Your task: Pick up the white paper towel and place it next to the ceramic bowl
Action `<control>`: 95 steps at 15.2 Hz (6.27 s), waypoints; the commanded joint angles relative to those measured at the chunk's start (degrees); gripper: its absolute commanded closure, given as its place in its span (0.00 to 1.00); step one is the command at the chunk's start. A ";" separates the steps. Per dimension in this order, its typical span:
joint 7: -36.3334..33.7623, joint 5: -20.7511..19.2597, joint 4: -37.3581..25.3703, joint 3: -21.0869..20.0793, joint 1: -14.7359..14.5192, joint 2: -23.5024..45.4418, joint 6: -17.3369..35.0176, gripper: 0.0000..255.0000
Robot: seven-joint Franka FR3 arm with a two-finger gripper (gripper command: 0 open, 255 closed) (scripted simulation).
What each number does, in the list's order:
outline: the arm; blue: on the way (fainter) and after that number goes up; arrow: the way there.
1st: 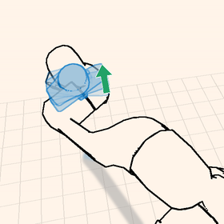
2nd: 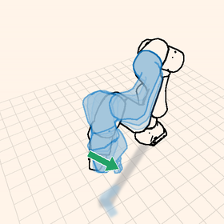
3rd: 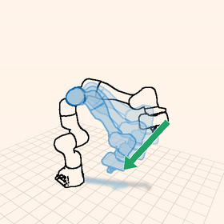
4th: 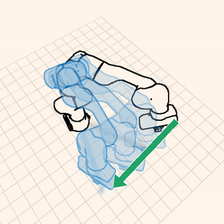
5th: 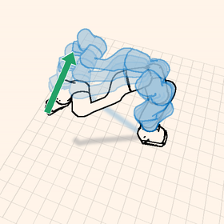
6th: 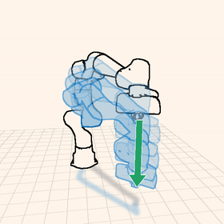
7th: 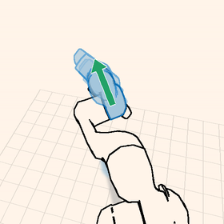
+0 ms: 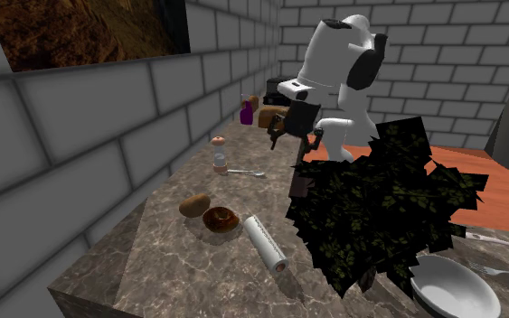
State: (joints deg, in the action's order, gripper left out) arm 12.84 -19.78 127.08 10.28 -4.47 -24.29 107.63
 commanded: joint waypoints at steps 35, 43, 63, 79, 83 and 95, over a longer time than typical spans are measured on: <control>70.50 37.32 -26.13 13.43 5.40 54.05 -4.41 0.00; 70.66 37.55 -25.06 13.40 5.17 54.16 -3.27 0.00; 69.40 36.02 -26.50 14.19 4.72 50.72 -7.78 1.00; 67.12 33.72 -32.00 15.20 4.35 45.60 -17.73 1.00; 66.63 33.35 -33.95 15.36 4.38 44.75 -20.41 1.00; 54.25 31.12 -13.17 11.54 -4.79 27.53 -13.37 1.00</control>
State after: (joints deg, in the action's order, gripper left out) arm 68.51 11.58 111.88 22.31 -8.48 5.16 93.73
